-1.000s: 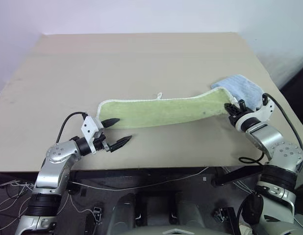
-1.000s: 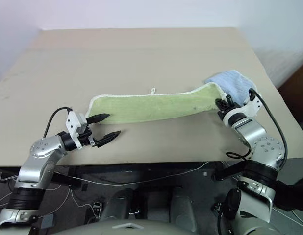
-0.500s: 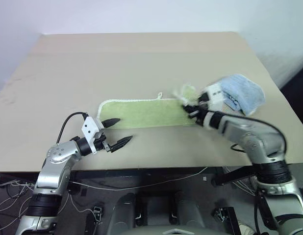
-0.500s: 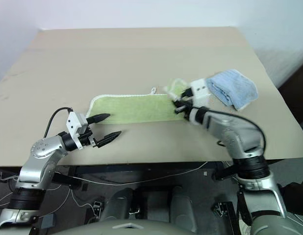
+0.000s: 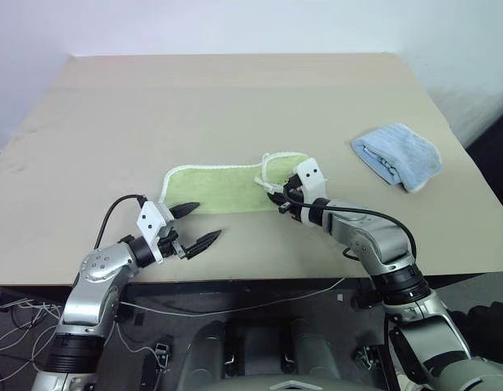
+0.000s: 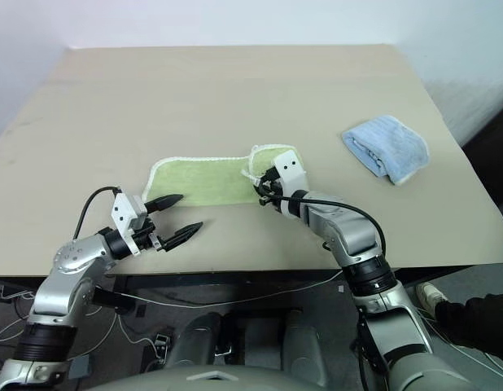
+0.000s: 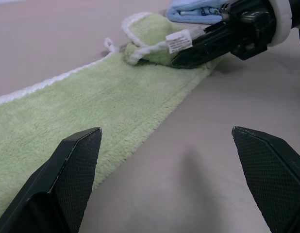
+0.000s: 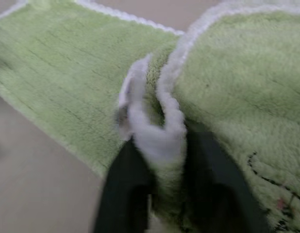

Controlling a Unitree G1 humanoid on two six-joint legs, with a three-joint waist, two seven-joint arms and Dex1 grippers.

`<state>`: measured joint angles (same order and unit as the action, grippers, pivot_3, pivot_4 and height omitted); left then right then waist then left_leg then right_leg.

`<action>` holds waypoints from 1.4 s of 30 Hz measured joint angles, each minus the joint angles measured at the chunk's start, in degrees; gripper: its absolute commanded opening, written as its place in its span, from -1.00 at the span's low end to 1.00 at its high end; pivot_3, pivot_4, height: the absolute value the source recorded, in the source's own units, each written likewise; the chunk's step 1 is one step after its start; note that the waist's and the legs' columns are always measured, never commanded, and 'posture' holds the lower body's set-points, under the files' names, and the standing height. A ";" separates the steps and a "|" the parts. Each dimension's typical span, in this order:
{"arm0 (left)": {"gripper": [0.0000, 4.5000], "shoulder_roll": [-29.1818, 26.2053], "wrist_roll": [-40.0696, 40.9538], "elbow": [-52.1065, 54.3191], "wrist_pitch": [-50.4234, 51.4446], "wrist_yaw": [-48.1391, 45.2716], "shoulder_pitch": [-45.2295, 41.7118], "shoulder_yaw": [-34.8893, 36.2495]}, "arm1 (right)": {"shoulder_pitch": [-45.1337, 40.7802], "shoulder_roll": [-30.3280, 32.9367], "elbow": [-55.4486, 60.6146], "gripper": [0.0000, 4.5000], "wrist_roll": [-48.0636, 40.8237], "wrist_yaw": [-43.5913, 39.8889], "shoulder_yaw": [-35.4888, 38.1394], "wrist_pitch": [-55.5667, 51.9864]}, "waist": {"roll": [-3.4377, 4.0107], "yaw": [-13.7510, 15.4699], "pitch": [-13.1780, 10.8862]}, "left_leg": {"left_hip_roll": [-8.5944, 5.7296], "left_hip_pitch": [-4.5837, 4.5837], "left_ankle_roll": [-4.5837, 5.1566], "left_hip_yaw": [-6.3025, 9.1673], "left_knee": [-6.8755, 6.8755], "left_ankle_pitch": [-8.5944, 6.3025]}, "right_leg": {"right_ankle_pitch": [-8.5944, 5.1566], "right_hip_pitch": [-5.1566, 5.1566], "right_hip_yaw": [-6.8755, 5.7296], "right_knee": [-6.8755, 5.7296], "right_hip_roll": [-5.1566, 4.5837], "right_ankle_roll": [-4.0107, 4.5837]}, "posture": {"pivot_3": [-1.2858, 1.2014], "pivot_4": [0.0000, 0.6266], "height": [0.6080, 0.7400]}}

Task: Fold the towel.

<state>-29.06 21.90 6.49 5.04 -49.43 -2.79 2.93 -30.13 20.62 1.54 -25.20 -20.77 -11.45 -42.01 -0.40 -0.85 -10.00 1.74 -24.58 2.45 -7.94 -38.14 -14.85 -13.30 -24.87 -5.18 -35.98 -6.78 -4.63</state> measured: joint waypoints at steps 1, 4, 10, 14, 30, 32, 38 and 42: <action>1.00 0.28 0.06 0.64 0.48 0.37 0.46 0.01 | 0.37 0.01 0.72 0.06 -0.11 -0.56 0.88 -0.01 | 0.00 0.07 0.00 | 0.00 -0.01 0.00 0.01 0.00 0.00 | 0.00 -0.01 0.00 0.00 -0.01 0.00 | 0.03 -0.52 1.00; 1.00 1.17 0.88 2.46 1.47 1.57 2.06 0.16 | 2.35 0.75 5.48 0.20 -1.52 -2.99 3.31 -0.02 | 0.00 0.05 0.00 | 0.01 -0.02 0.00 0.01 0.01 -0.01 | 0.00 -0.01 0.01 0.02 -0.04 0.00 | 0.03 -0.52 1.00; 1.00 3.64 5.44 6.99 4.88 4.66 6.88 2.02 | 5.05 5.97 14.26 0.12 -7.08 -9.88 10.58 -0.11 | -0.01 0.11 0.00 | 0.03 -0.02 -0.01 0.04 0.02 -0.02 | -0.01 -0.01 0.01 0.09 -0.05 0.02 | 0.03 -0.52 1.00; 1.00 5.19 9.41 9.30 7.82 7.30 7.89 4.05 | 2.00 6.28 10.14 -0.38 -7.94 -11.61 14.07 1.29 | -0.01 -0.02 -0.01 | 0.05 -0.02 -0.01 0.04 0.02 -0.02 | -0.09 -0.01 0.01 0.12 -0.02 0.18 | 0.03 -0.52 1.00; 1.00 12.06 13.19 19.91 20.46 24.62 14.21 4.35 | -7.74 -5.61 -32.09 -0.99 14.90 -16.63 2.08 32.44 | -0.09 -0.31 0.06 | 0.03 0.21 -0.03 0.04 0.02 -0.01 | 0.00 0.23 -0.03 0.07 0.09 0.01 | 0.03 -0.52 1.00; 1.00 14.11 13.88 21.14 21.51 27.58 15.15 4.61 | -7.63 -6.03 -31.99 -0.99 14.73 -17.84 2.92 32.70 | -0.09 -0.29 0.06 | 0.04 0.20 -0.03 0.05 0.03 -0.01 | 0.00 0.22 -0.02 0.07 0.02 0.01 | 0.03 -0.52 1.00; 1.00 21.49 23.12 22.91 26.99 39.22 15.47 9.36 | -6.60 -5.18 -25.30 -0.99 10.55 -22.02 6.42 28.70 | -0.04 -0.17 0.01 | 0.05 0.11 -0.03 0.06 0.03 -0.01 | 0.00 0.13 0.00 0.07 -0.05 0.02 | 0.03 -0.52 1.00; 1.00 26.31 33.45 22.95 28.87 47.80 14.01 13.71 | -7.52 -2.78 -21.04 -0.99 8.58 -22.57 9.43 26.12 | -0.05 -0.07 0.02 | 0.05 0.12 -0.04 0.09 0.03 -0.02 | 0.00 0.15 0.00 0.09 -0.05 0.03 | 0.03 -0.52 1.00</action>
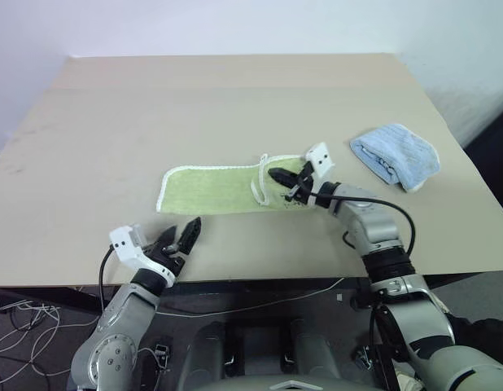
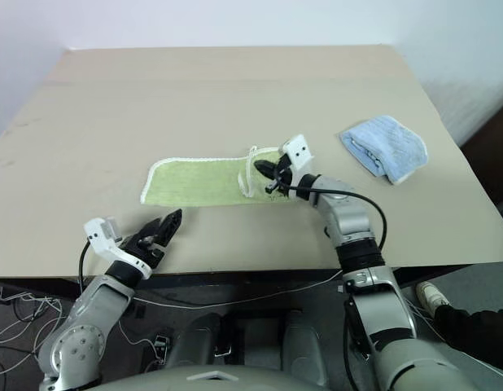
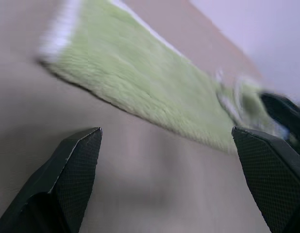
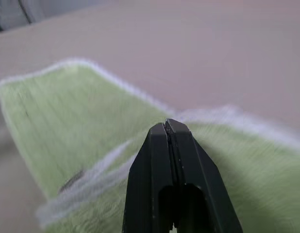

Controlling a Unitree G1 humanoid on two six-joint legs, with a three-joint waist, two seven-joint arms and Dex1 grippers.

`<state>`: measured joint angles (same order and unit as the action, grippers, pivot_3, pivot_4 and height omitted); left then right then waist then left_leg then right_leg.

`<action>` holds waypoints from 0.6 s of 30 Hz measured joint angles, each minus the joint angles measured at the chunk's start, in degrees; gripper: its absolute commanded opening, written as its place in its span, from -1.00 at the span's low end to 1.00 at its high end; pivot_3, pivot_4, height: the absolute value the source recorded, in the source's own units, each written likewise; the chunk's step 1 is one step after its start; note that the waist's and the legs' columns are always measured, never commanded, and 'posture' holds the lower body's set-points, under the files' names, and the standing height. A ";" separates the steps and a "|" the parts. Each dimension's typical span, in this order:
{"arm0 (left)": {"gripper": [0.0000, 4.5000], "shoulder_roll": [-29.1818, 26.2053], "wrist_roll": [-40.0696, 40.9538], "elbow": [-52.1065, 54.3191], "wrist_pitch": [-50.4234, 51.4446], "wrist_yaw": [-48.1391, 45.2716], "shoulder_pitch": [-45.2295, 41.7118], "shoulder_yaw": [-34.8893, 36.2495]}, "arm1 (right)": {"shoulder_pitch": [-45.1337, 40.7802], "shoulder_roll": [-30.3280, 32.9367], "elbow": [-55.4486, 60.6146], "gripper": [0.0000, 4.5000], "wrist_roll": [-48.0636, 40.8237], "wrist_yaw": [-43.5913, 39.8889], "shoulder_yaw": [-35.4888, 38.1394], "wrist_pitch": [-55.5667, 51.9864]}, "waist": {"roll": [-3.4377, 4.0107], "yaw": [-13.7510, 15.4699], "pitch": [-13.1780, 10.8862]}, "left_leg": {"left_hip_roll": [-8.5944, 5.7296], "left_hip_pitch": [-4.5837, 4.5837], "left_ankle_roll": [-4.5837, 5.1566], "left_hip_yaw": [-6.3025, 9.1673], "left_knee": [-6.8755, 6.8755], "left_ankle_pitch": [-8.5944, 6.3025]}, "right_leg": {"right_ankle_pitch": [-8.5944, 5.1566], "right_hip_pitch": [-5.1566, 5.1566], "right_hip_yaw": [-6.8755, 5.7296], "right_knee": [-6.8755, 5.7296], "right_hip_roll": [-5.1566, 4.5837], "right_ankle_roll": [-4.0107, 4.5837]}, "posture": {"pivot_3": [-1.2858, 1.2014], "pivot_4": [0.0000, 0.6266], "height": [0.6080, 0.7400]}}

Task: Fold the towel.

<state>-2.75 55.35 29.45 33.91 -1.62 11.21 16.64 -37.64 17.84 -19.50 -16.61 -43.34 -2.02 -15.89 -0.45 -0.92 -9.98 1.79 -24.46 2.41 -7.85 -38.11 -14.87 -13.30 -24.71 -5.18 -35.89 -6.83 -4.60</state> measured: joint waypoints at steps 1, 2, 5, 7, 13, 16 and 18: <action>1.00 0.78 2.32 -0.24 0.41 2.41 -0.88 1.08 | -0.46 0.38 0.31 -0.99 -0.11 0.00 0.47 -0.22 | 0.00 -0.03 0.00 | 0.01 0.01 0.00 0.01 0.00 0.00 | 0.00 0.00 0.00 0.00 0.01 0.00 | 0.03 -0.52 1.00; 1.00 1.25 4.54 -0.83 0.59 4.59 -1.98 2.09 | -1.00 0.73 0.38 -0.99 -0.31 0.03 0.75 -0.39 | 0.01 -0.04 0.00 | 0.01 0.01 0.00 0.01 0.00 0.00 | 0.00 0.00 0.00 0.00 0.02 0.00 | 0.03 -0.52 1.00; 1.00 1.69 8.72 -3.17 0.62 9.47 -5.65 4.25 | -1.79 0.81 1.03 -0.99 -0.55 0.24 1.39 -0.72 | 0.00 -0.01 0.00 | -0.01 0.01 0.01 0.01 0.00 0.02 | 0.00 0.01 -0.02 -0.01 0.05 0.00 | 0.03 -0.52 1.00; 1.00 1.11 9.20 -4.98 0.95 11.36 -8.32 4.43 | -1.89 0.64 1.48 -0.99 -0.60 0.73 1.66 -1.04 | 0.00 0.09 0.01 | -0.02 0.03 0.01 0.01 -0.01 0.03 | 0.00 0.05 -0.04 -0.03 0.09 0.00 | 0.03 -0.52 1.00; 1.00 -0.29 10.84 -11.86 1.79 13.66 -16.02 5.35 | -1.84 -0.24 4.09 -0.99 -0.69 2.28 1.78 -2.37 | 0.06 0.59 0.04 | -0.08 0.07 0.00 0.10 -0.07 0.04 | 0.00 0.17 -0.16 -0.06 0.08 0.00 | 0.03 -0.52 1.00; 1.00 -0.72 11.53 -14.11 2.11 14.12 -18.17 5.75 | -1.69 -0.49 5.30 -0.99 -1.01 2.77 1.78 -2.59 | 0.06 0.61 0.05 | -0.10 0.07 0.00 0.11 -0.07 0.04 | 0.00 0.18 -0.17 -0.07 0.07 0.00 | 0.03 -0.52 1.00; 1.00 -0.74 11.75 -15.74 2.22 14.30 -19.42 6.20 | -0.77 -0.55 6.49 -0.99 -1.14 3.40 1.90 -2.73 | 0.07 0.80 0.05 | -0.10 0.08 -0.01 0.13 -0.08 0.05 | 0.00 0.20 -0.18 -0.07 0.07 0.00 | 0.03 -0.52 1.00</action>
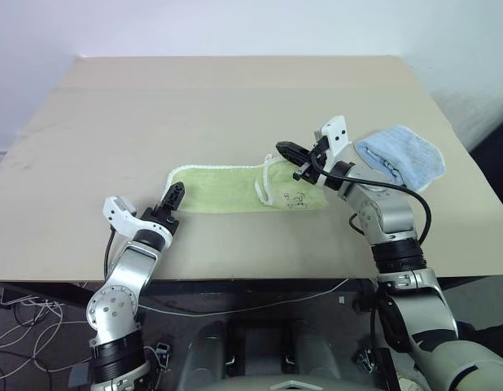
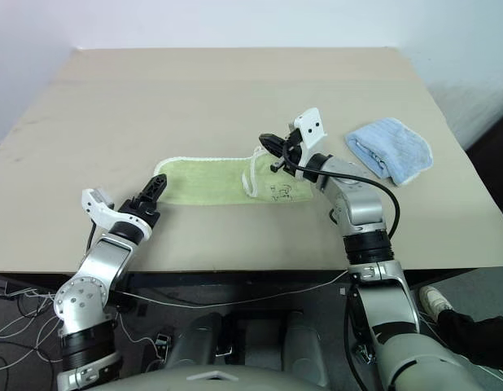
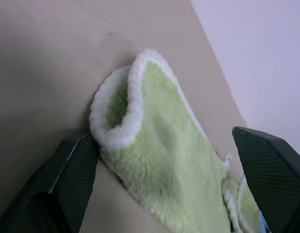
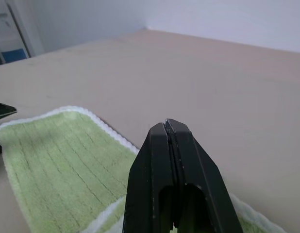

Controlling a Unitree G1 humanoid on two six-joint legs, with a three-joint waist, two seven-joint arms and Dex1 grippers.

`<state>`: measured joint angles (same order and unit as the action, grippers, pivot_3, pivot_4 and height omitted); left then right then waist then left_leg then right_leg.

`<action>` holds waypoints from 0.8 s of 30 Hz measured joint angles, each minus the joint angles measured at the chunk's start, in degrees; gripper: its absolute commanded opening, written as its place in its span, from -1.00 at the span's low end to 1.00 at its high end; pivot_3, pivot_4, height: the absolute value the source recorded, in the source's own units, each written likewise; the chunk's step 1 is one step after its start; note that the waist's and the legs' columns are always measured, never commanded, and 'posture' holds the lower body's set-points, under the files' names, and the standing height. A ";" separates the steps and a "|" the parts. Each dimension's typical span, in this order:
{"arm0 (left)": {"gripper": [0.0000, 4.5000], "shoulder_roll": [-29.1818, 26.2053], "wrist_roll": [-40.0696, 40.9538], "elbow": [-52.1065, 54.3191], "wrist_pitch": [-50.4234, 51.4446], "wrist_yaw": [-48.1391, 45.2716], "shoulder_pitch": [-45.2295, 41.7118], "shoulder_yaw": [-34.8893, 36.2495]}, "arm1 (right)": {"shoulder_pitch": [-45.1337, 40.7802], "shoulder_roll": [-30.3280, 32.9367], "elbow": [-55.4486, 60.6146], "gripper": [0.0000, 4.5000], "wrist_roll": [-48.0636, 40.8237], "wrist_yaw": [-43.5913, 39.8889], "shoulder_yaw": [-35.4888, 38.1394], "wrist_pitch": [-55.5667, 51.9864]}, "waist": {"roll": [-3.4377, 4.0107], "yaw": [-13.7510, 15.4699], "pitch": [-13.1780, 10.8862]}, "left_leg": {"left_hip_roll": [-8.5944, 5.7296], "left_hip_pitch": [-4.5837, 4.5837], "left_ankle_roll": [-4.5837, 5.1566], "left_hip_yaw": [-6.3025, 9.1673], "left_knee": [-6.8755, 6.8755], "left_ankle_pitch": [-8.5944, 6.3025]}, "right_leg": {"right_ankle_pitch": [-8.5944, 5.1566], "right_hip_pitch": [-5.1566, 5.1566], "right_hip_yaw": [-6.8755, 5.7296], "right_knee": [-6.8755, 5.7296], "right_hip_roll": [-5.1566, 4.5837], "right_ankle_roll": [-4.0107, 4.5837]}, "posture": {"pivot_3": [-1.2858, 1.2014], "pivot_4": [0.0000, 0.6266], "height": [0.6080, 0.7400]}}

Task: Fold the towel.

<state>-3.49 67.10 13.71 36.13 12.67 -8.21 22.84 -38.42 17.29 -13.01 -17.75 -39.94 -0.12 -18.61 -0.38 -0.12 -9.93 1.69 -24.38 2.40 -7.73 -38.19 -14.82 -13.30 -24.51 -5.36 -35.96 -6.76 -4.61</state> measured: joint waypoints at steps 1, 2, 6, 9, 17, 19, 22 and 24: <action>0.92 0.00 0.19 -1.22 0.08 0.15 -1.14 0.16 | 0.70 -0.05 0.61 -1.00 -0.03 0.42 0.02 -0.21 | 0.02 0.28 0.01 | 0.00 0.01 -0.02 0.00 0.00 0.01 | 0.00 0.01 -0.01 -0.01 0.00 0.00 | 0.03 -0.52 1.00; 0.83 -0.01 0.26 -2.18 0.11 0.28 -2.01 0.33 | 1.24 -0.26 0.94 -1.00 -0.06 0.72 0.02 -0.46 | 0.02 0.45 0.01 | 0.00 0.02 -0.04 0.01 -0.01 0.02 | 0.00 0.01 -0.01 -0.01 0.00 0.00 | 0.03 -0.52 1.00; 0.25 -0.17 0.38 -4.79 0.41 0.26 -3.40 0.84 | 2.43 -0.58 2.16 -1.00 -0.43 2.00 0.03 -1.14 | 0.03 0.77 0.02 | -0.01 0.00 -0.04 0.00 -0.01 0.02 | 0.00 0.01 -0.01 0.00 -0.01 0.01 | 0.03 -0.52 1.00; -0.25 -0.62 0.38 -6.35 0.52 0.19 -3.60 1.30 | 2.54 -0.56 3.40 -1.00 -0.63 2.71 0.18 -1.29 | 0.03 0.78 0.01 | -0.01 0.00 -0.04 0.01 -0.01 0.02 | 0.00 -0.01 -0.01 0.01 -0.01 0.01 | 0.03 -0.52 1.00; -0.99 -0.82 0.92 -6.67 0.56 0.16 -4.75 2.22 | 3.57 -0.56 4.01 -1.00 -1.06 3.74 0.46 -1.77 | 0.05 0.71 0.02 | 0.01 0.00 -0.06 0.02 0.01 0.01 | 0.00 -0.02 -0.01 0.03 -0.01 0.01 | 0.03 -0.52 1.00; -0.99 -0.89 1.15 -6.88 0.58 0.12 -4.96 2.64 | 3.65 -0.60 4.01 -1.00 -1.07 3.90 0.46 -1.77 | 0.05 0.66 0.01 | 0.02 -0.01 -0.06 0.02 0.01 0.01 | 0.00 -0.03 -0.01 0.04 -0.01 0.01 | 0.03 -0.52 1.00; -0.99 -1.95 1.46 -7.35 0.60 -0.15 -5.16 2.96 | 3.65 -0.71 4.03 -1.00 -1.08 4.14 0.46 -1.77 | 0.03 0.47 0.00 | 0.05 -0.03 -0.06 0.02 0.02 0.01 | 0.00 -0.06 0.00 0.04 0.00 0.01 | 0.03 -0.52 1.00; -0.99 -4.14 1.89 -8.28 0.56 -0.37 -5.45 4.27 | 3.65 -0.76 4.10 -1.00 -1.09 4.24 0.46 -1.77 | -0.02 0.23 -0.04 | 0.08 -0.08 -0.07 0.02 0.04 0.02 | 0.00 -0.13 0.00 0.04 0.01 0.01 | 0.03 -0.52 1.00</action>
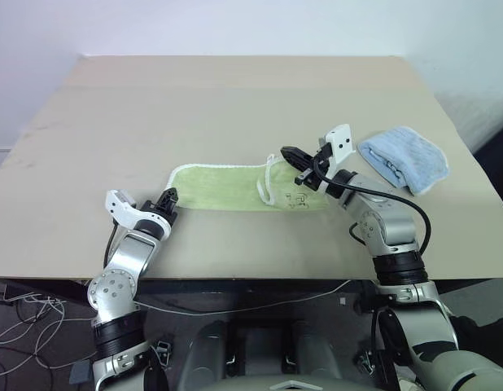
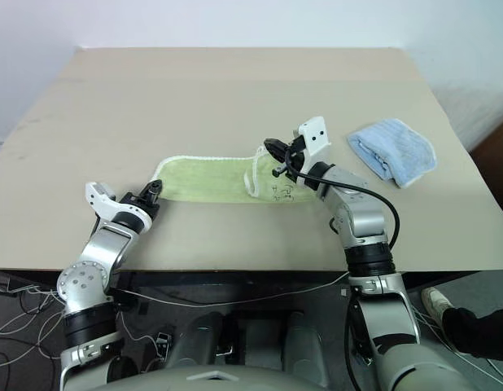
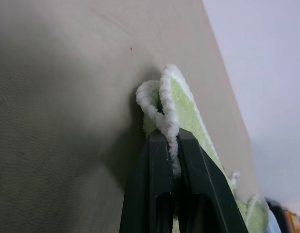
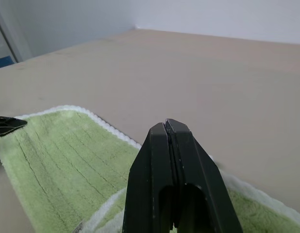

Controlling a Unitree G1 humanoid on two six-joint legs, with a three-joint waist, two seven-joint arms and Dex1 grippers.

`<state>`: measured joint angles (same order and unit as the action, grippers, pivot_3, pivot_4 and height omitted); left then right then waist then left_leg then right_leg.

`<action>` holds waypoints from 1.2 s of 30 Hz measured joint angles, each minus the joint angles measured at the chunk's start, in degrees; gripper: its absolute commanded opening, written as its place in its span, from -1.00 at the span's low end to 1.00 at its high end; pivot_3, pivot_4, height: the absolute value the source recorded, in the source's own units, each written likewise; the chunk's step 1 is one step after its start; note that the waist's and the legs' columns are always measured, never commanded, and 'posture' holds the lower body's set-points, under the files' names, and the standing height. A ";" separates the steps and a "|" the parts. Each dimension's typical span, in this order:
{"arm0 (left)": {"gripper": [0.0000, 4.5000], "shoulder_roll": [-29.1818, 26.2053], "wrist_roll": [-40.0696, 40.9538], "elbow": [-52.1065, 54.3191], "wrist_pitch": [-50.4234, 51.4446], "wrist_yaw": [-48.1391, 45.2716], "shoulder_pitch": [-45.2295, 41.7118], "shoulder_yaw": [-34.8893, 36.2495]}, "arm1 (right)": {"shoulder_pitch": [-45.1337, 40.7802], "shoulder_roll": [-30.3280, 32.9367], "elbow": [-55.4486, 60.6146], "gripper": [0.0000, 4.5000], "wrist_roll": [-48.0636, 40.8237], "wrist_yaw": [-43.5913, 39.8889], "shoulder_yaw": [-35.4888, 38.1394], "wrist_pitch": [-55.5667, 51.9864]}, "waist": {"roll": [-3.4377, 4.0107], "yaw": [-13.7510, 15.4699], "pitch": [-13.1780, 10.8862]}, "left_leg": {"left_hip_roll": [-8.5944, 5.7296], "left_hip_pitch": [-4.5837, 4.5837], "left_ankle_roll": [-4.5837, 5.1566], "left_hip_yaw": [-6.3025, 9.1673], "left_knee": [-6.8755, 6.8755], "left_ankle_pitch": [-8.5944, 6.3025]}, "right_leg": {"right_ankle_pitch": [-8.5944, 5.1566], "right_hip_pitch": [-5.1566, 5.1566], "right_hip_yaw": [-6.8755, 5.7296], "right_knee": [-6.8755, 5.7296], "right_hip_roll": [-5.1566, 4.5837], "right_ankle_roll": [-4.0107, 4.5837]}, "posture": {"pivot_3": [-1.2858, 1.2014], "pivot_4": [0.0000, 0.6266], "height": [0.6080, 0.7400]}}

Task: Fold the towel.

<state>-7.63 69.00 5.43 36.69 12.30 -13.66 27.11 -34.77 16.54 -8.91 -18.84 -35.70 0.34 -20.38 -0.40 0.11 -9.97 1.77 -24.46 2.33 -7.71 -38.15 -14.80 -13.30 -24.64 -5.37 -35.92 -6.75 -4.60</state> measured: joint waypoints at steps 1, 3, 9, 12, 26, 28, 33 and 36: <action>-0.99 -1.49 0.20 -0.30 -0.07 -0.27 -0.08 1.18 | 0.00 0.02 0.03 -1.00 0.00 0.06 0.02 0.00 | -0.03 -0.31 -0.03 | 0.01 -0.04 -0.01 0.00 0.01 0.01 | 0.00 -0.04 0.00 0.00 0.01 0.00 | 0.03 -0.52 1.00; -0.99 -4.65 0.31 -0.46 -0.20 -1.30 -0.33 3.13 | 0.01 0.06 0.08 -1.00 0.00 0.28 0.21 0.00 | -0.03 -0.96 -0.05 | 0.01 -0.08 -0.03 -0.01 0.07 0.02 | 0.00 -0.09 0.00 0.01 0.01 0.00 | 0.03 -0.52 1.00; -0.99 -12.99 0.39 -0.64 -1.05 -5.73 -3.05 7.16 | 0.02 0.08 0.28 -1.00 0.01 1.01 0.62 0.00 | -0.06 -1.03 -0.08 | -0.02 -0.10 -0.23 -0.04 0.12 0.13 | 0.00 -0.10 0.00 0.05 0.05 -0.01 | 0.03 -0.52 1.00; -0.99 -14.94 0.03 0.01 -0.90 -9.17 -4.33 6.09 | 0.02 -0.02 0.29 -1.00 0.01 1.30 0.62 0.01 | -0.11 -0.71 -0.10 | -0.07 -0.11 -0.41 -0.04 0.12 0.07 | 0.00 -0.09 0.00 0.06 0.01 -0.01 | 0.03 -0.52 1.00; -0.99 -8.95 -14.91 7.60 1.63 -24.89 -16.60 -25.19 | 1.19 -0.60 0.70 -1.00 0.09 2.95 0.67 0.17 | -0.11 -0.91 -0.12 | -0.07 -0.13 -0.33 -0.12 0.17 0.21 | 0.02 -0.02 0.01 0.26 0.14 -0.06 | 0.03 -0.52 1.00; -0.99 -8.51 -19.34 6.09 1.92 -25.95 -17.82 -29.66 | 1.61 -0.67 1.39 -1.00 0.09 3.37 0.65 0.16 | -0.11 -0.89 -0.13 | -0.08 -0.13 -0.33 -0.12 0.17 0.22 | 0.03 -0.03 0.01 0.27 0.15 -0.07 | 0.03 -0.52 1.00; -0.99 -8.72 -31.33 0.59 2.51 -28.08 -18.60 -38.29 | 2.67 -0.53 3.57 -1.00 0.07 4.47 0.72 0.09 | -0.10 -0.97 -0.15 | -0.03 -0.14 -0.32 -0.12 0.18 0.21 | 0.02 -0.05 0.01 0.28 0.19 -0.08 | 0.03 -0.52 1.00; -0.88 -8.63 -34.69 -0.53 2.49 -29.70 -18.52 -39.42 | 2.84 -0.41 4.16 -1.00 0.05 4.93 0.72 0.04 | -0.10 -0.92 -0.15 | -0.03 -0.14 -0.31 -0.11 0.17 0.21 | 0.02 -0.05 0.01 0.28 0.18 -0.07 | 0.03 -0.52 1.00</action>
<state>-16.26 34.31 4.90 39.18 -17.40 -32.18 -12.30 -31.93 16.13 -4.74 -18.78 -30.77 1.06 -20.34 -0.49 -0.81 -10.12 1.74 -24.60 2.02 -7.82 -37.98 -14.60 -13.28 -24.70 -5.36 -35.64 -6.57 -4.67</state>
